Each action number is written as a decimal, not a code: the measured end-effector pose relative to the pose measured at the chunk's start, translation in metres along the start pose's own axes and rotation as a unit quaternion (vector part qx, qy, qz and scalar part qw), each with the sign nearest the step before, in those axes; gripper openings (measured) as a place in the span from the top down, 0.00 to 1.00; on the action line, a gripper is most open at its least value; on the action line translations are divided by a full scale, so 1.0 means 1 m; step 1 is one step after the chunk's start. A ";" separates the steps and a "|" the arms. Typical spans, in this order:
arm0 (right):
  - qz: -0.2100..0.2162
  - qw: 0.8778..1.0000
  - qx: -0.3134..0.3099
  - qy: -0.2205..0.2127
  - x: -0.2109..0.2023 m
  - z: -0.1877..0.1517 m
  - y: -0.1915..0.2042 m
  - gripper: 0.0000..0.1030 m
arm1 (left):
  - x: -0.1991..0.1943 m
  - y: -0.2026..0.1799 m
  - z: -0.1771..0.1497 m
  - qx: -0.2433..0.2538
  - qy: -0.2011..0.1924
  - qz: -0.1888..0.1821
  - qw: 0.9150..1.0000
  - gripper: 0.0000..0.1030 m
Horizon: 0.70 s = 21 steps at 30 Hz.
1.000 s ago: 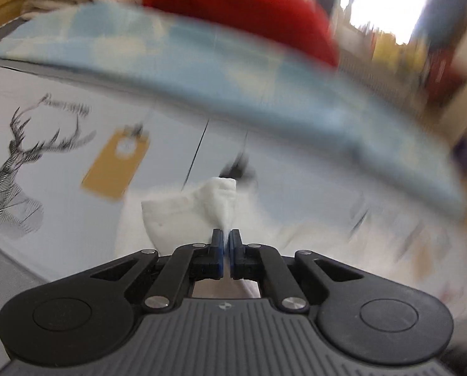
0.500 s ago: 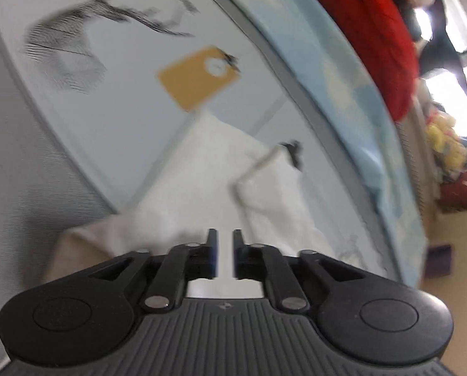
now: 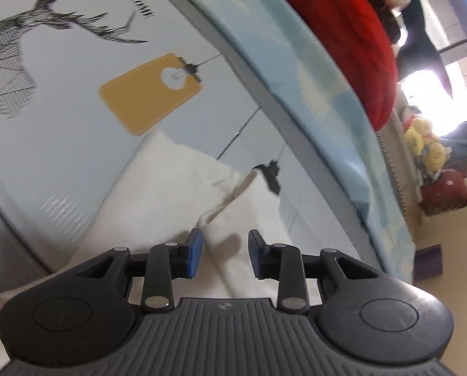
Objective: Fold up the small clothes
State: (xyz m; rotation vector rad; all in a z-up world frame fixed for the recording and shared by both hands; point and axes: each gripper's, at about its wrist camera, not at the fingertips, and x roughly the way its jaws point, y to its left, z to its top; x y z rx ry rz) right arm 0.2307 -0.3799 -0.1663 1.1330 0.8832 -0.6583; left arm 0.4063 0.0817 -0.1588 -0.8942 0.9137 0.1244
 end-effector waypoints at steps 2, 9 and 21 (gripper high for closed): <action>-0.006 1.000 -0.007 0.000 0.001 0.000 0.003 0.82 | 0.008 0.000 0.001 0.008 -0.001 0.020 1.000 0.67; -0.024 1.000 -0.016 0.004 0.005 -0.002 0.010 0.82 | 0.004 -0.003 0.003 0.026 -0.009 0.021 0.999 0.94; -0.023 1.000 -0.004 0.002 0.005 0.000 0.008 0.82 | -0.089 0.020 -0.011 -0.048 0.002 0.184 0.982 0.92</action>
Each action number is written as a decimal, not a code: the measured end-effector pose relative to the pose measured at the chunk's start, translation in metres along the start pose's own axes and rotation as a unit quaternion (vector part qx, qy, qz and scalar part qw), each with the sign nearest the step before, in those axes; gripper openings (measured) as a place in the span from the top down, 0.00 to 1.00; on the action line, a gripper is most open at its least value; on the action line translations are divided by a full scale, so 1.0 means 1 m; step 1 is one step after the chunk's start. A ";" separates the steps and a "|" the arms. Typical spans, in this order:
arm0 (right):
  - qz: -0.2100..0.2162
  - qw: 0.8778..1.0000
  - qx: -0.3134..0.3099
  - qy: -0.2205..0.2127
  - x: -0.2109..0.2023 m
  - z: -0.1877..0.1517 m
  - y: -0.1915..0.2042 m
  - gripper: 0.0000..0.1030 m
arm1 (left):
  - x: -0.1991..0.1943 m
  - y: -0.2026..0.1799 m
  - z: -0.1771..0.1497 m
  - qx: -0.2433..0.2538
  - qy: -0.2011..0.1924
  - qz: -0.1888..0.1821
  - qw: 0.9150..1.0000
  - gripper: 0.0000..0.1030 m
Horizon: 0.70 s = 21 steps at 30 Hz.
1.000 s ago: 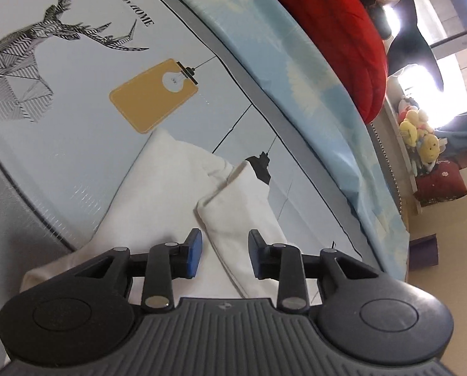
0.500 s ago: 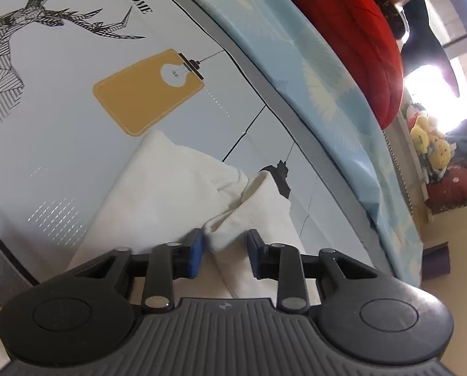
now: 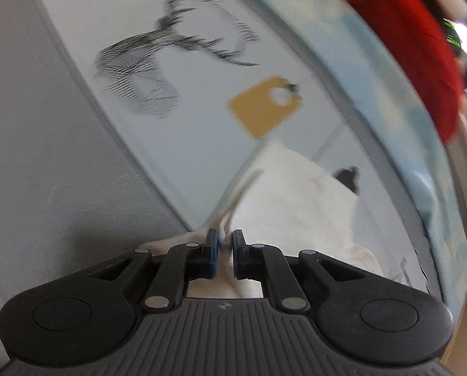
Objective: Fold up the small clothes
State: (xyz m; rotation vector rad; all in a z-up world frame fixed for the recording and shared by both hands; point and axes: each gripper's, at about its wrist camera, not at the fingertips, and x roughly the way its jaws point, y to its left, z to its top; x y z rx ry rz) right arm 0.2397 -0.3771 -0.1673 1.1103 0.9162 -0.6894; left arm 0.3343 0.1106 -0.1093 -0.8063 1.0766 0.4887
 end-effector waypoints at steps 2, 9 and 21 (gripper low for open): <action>-0.002 1.000 0.004 0.000 -0.002 0.000 -0.001 0.82 | -0.009 -0.001 0.006 0.019 -0.033 0.004 0.999 0.88; -0.010 0.998 -0.056 -0.017 -0.032 -0.015 0.017 0.79 | 0.009 -0.023 0.025 0.125 -0.028 -0.037 0.991 0.73; 0.068 0.924 -0.369 -0.073 0.012 0.020 0.103 0.54 | 0.042 -0.050 0.009 0.323 -0.023 0.013 0.946 0.72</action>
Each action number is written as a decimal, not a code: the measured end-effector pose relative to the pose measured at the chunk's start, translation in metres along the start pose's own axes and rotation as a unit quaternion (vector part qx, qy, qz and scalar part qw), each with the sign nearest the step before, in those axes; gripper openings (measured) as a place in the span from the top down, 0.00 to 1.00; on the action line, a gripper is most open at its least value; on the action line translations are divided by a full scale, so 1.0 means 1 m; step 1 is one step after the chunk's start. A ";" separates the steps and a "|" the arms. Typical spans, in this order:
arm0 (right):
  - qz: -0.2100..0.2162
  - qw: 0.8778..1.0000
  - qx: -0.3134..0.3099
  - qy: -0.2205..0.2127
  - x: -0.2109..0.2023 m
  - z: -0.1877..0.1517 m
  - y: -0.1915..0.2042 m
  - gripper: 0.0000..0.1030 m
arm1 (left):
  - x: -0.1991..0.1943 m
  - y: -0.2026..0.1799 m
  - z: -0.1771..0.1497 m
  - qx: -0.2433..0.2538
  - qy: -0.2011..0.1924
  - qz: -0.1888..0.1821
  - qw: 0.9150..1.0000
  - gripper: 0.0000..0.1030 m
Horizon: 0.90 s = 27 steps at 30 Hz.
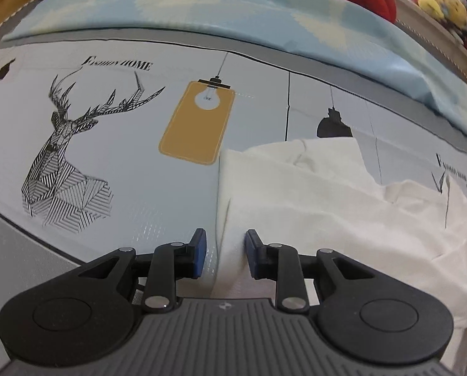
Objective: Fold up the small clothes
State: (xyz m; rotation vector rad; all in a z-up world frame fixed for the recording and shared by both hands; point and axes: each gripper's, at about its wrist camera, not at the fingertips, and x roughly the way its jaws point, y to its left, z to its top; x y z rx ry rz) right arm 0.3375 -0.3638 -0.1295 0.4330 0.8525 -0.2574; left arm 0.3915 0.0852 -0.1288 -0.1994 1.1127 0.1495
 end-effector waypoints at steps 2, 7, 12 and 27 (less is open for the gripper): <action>0.019 0.999 -0.049 0.006 0.009 0.001 0.011 0.54 | 0.005 0.003 0.001 0.001 0.009 -0.012 1.000 0.83; 0.030 0.991 -0.130 0.004 0.022 -0.002 0.030 0.92 | -0.001 0.001 0.005 0.012 0.000 -0.023 1.000 1.00; 0.010 0.996 -0.037 -0.086 0.006 0.014 0.008 0.91 | -0.015 -0.001 0.008 0.013 -0.011 -0.030 0.999 0.99; 0.018 0.979 -0.181 0.091 -0.003 -0.029 -0.003 0.72 | 0.003 -0.007 -0.014 0.059 0.078 -0.068 0.993 0.96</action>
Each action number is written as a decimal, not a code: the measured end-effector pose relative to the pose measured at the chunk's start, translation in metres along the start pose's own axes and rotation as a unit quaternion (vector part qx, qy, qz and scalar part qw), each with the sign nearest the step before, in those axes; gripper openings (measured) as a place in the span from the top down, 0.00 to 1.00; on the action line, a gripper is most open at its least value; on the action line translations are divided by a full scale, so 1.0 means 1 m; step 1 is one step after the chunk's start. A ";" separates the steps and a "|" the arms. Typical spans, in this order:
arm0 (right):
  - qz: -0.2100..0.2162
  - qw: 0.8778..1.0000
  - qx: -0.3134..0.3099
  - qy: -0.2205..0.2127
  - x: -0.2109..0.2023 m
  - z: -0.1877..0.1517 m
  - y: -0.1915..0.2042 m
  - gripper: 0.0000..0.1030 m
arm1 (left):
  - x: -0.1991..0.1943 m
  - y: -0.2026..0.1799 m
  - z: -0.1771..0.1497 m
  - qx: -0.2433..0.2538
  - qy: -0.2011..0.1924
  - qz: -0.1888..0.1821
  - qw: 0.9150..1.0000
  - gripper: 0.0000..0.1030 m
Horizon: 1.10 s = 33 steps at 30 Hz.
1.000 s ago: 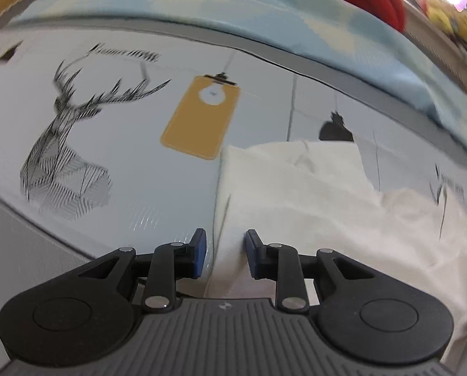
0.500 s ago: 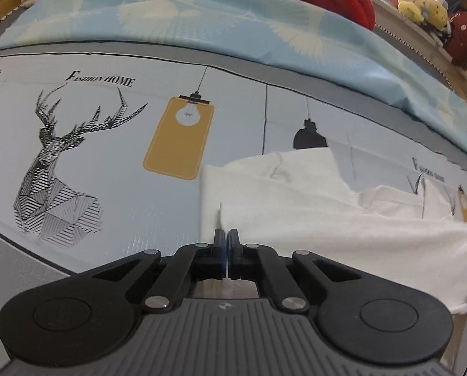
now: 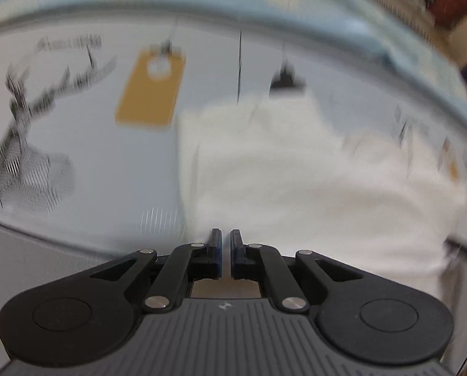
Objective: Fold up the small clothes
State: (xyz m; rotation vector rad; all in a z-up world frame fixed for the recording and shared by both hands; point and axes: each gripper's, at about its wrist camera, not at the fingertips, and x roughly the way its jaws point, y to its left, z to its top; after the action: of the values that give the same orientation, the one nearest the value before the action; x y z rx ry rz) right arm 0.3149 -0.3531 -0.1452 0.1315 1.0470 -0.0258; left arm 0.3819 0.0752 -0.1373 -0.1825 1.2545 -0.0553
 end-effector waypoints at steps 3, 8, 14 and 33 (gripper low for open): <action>0.009 1.000 0.014 -0.022 -0.011 -0.008 -0.010 0.73 | -0.002 0.004 -0.009 0.007 -0.006 -0.007 1.000 0.96; -0.063 0.997 0.033 -0.007 -0.018 -0.021 -0.028 0.43 | 0.001 0.012 -0.029 0.001 -0.011 -0.022 1.000 0.96; -0.059 0.993 0.090 -0.044 -0.098 -0.026 -0.039 0.58 | -0.086 -0.004 -0.055 0.047 -0.059 -0.005 0.997 0.96; -0.006 0.996 0.091 0.001 -0.198 -0.230 -0.055 0.58 | -0.135 0.058 -0.305 -0.013 -0.048 -0.046 0.998 0.90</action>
State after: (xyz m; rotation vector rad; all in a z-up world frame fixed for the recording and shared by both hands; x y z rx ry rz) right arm 0.0131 -0.3885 -0.0931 0.2901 1.0471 -0.1324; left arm 0.0470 0.1189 -0.1111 -0.2631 1.1510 -0.1078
